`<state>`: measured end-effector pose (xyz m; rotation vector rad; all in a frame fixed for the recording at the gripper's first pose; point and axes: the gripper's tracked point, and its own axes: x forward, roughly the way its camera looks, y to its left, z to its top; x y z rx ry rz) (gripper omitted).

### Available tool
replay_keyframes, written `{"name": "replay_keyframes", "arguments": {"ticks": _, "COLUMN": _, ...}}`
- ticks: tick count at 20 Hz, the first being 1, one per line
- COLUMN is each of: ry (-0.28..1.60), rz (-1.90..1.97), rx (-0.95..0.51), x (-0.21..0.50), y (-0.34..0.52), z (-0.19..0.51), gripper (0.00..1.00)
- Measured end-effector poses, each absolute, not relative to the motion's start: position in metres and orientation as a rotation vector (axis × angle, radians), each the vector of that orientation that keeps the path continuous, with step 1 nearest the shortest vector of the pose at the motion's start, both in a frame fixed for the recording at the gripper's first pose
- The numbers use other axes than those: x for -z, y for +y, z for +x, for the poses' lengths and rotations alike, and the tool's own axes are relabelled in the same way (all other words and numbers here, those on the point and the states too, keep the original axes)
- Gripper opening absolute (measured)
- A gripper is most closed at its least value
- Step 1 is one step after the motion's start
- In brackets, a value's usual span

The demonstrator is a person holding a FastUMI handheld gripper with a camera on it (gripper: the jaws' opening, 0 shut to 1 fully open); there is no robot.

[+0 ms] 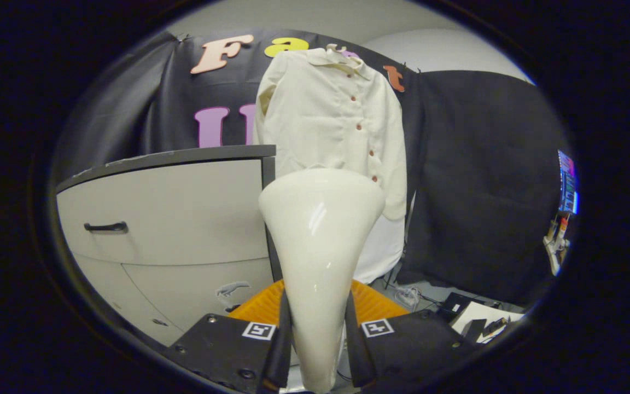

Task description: Iron the clothes twice with a garment steamer, once on the left side and once on the right side.

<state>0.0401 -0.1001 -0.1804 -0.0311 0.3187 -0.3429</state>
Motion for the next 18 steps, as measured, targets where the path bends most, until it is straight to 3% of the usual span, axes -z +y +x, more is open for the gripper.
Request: {"name": "replay_keyframes", "arguments": {"ticks": 18, "ry": 0.043, "rz": -0.111, "rx": 0.063, "x": 0.009, "y": 0.079, "z": -0.028, "gripper": 0.42}}
